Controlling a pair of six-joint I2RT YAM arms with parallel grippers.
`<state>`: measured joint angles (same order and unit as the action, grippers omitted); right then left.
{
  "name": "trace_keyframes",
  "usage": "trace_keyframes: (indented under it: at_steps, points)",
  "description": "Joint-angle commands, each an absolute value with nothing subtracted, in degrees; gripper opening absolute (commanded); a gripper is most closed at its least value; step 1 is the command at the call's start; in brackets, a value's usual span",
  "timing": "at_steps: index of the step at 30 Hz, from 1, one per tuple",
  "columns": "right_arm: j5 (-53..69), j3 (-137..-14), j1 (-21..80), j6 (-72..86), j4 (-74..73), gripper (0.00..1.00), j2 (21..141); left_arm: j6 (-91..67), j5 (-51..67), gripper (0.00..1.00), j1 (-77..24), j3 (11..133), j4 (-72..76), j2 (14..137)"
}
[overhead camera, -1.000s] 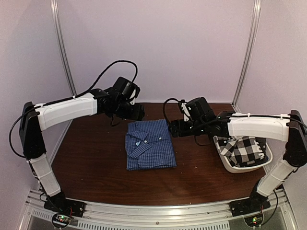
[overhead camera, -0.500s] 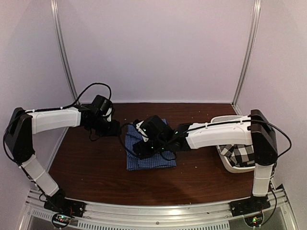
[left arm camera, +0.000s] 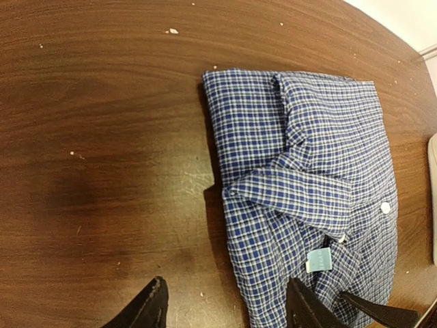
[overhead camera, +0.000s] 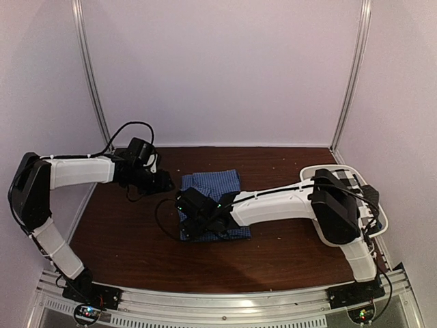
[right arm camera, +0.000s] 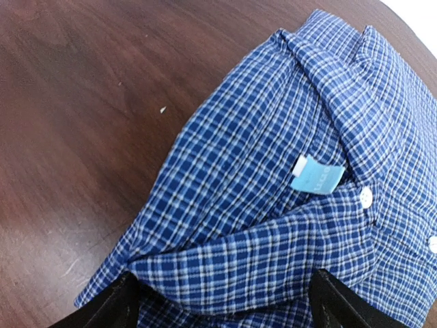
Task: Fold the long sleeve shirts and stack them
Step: Flatten out the square-folded shirt at the center of the board.
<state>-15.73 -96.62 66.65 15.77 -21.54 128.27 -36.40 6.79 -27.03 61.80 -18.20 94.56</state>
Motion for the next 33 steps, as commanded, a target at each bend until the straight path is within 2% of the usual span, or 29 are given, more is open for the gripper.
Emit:
trace_keyframes:
  at_steps: [1, 3, 5, 12, 15, 18, 25, 33]
  points:
    - [-20.53, -101.32, 66.36, 14.24, -22.92, 0.85, 130.77, -37.42, 7.97, 0.6, -25.49, 59.92, -14.79, 93.97]
    - [-21.62, -102.56, 66.34, 14.11, -23.24, 0.79, 131.56, -37.68, 7.93, 0.6, -24.94, 59.2, -14.69, 93.34]
    - [-21.81, -103.79, 66.05, 13.82, -23.12, 0.69, 132.09, -37.77, 7.84, 0.6, -24.5, 58.65, -14.65, 92.72]
    - [-23.22, -106.18, 63.95, 14.11, -24.94, 0.16, 130.51, -37.97, 7.91, 0.59, -23.07, 56.84, -14.51, 90.96]
    - [-22.45, -104.76, 62.22, 15.17, -24.43, 0.04, 126.09, -37.58, 9.49, 0.57, -23.03, 56.69, -13.87, 91.61]
    - [-21.97, -102.17, 59.49, 16.0, -23.34, 0.0, 120.9, -37.04, 12.23, 0.55, -23.07, 56.69, -12.53, 93.05]
    - [-22.5, -94.48, 49.05, 17.63, -23.56, 0.0, 111.82, -35.4, 15.5, 0.54, -25.36, 61.25, -11.67, 99.57]
    - [-19.42, -87.62, 38.83, 18.2, -20.78, 0.0, 108.52, -34.42, 14.99, 0.53, -28.82, 69.36, -12.19, 109.73]
